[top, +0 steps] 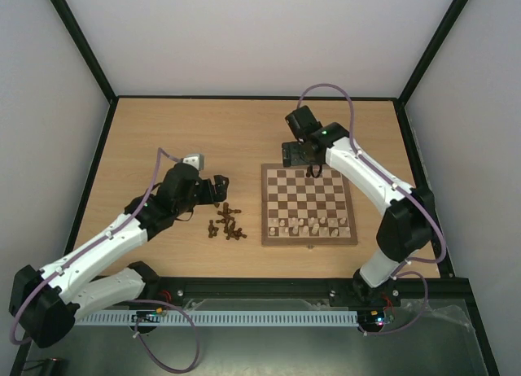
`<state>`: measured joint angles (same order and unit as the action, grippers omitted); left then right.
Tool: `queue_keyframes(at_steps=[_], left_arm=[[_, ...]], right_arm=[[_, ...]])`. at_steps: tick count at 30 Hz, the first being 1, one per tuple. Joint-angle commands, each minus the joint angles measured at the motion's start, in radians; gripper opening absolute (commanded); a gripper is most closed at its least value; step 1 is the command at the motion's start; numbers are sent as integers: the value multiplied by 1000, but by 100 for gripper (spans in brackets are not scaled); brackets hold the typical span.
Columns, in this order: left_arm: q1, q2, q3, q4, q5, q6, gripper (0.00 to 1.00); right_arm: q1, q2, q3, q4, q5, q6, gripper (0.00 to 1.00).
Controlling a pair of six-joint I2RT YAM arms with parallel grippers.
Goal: Set up the chess pieces on the board
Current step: Adjust the chess piece at the center of the board.
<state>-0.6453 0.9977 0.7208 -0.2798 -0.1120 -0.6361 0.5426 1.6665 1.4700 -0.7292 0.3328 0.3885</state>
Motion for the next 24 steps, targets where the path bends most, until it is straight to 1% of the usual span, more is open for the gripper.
queue_keyframes(at_steps=[1,4,7,10,13,15,17,18,20,24], left_arm=[[6,-53,25,-41,-34,-10,99],[6,-79,28,-68,-51,-24,100],[6,-116,28,-95,-72,-40,100],[6,-154,27,-121,-90,-54,99],[6,-193,21,-143,-96,-66,99],[6,-213,13,-153,-98,-76,99],[6,-229,6,-161,-95,-86,99],[6,-235,1,-163,-94,-88,99],[6,-248,-9,-161,-92,-92,99],[6,-238,-5,-158,-97,-90,99]], right_arm=[[42,-66,-16,7,-142,-9,99],[109,-88,-24,24,-219,-13,99],[188,-91,-39,40,-253,0,99],[250,-88,-86,89,-313,10,99],[279,-83,-147,141,-353,22,100],[300,-80,-182,169,-379,24,91],[323,-85,-208,191,-394,26,85],[337,-88,-220,201,-405,24,79],[363,-99,-246,222,-416,26,64],[407,-96,-293,247,-432,23,46]])
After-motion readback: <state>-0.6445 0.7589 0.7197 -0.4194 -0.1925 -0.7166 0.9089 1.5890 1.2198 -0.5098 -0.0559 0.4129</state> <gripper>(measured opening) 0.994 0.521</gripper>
